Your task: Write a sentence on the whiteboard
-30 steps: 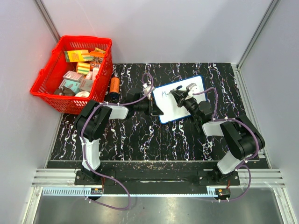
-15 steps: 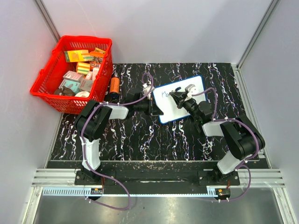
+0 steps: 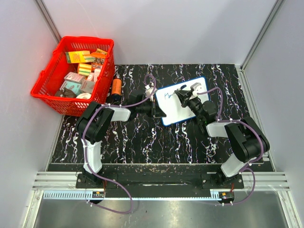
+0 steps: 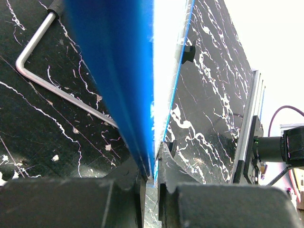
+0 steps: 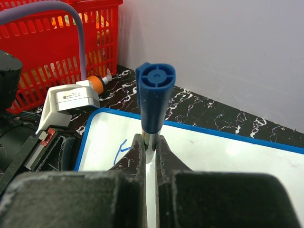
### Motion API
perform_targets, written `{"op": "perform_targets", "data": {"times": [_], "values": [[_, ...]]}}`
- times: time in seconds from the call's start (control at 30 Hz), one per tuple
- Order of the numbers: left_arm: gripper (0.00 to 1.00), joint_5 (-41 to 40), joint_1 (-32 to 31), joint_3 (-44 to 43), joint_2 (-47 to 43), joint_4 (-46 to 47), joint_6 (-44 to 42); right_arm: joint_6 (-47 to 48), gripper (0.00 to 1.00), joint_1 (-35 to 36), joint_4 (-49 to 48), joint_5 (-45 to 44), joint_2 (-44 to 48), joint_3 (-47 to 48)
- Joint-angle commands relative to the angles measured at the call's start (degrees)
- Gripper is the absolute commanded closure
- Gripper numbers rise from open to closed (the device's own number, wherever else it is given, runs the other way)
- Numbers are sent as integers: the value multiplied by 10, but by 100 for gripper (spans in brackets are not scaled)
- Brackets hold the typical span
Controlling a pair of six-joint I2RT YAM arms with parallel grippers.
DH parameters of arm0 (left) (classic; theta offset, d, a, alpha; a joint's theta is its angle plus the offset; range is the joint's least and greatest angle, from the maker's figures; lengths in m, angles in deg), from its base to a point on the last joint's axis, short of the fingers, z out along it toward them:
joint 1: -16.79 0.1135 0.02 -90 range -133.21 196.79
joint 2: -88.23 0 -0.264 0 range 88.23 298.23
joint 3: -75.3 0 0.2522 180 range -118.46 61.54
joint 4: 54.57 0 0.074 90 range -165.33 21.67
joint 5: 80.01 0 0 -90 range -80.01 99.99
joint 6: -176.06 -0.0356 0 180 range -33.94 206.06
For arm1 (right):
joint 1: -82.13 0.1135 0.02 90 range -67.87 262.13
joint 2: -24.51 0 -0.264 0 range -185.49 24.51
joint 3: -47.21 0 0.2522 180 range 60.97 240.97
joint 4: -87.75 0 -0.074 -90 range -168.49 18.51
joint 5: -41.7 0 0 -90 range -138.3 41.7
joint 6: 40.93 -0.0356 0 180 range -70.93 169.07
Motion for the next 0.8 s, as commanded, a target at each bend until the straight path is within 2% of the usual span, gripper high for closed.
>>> {"op": "perform_targets", "data": {"times": [0.0, 0.2, 0.23, 0.33, 0.37, 0.4, 0.5, 0.63, 0.73, 0.77], "values": [[100, -86, -9, 31, 42, -118, -69, 2, 100, -5, -5, -9, -2, 9], [100, -85, -9, 30, 43, -120, -71, -13, 100, -24, -23, 19, 41, -3], [100, -85, -9, 28, 44, -123, -75, -40, 100, -32, -21, 32, 44, 0], [100, -82, -9, 16, 44, -142, -84, -90, 100, -83, 75, 88, 64, 38], [100, -81, -9, 15, 44, -146, -86, -107, 100, -101, 122, 136, 70, 50], [100, -81, -9, 15, 44, -147, -88, -122, 100, -131, 133, 152, 72, 68], [100, -83, -9, 12, 43, -154, -90, -158, 100, -155, 164, 191, 89, 91], [100, -80, -10, 9, 39, -155, -88, -169, 100, -181, 258, 217, 108, 113], [100, -82, -10, 10, 34, -156, -90, -182, 100, -210, 344, 271, 121, 115], [100, -80, -10, 9, 35, -156, -90, -194, 100, -231, 368, 328, 124, 113]]}}
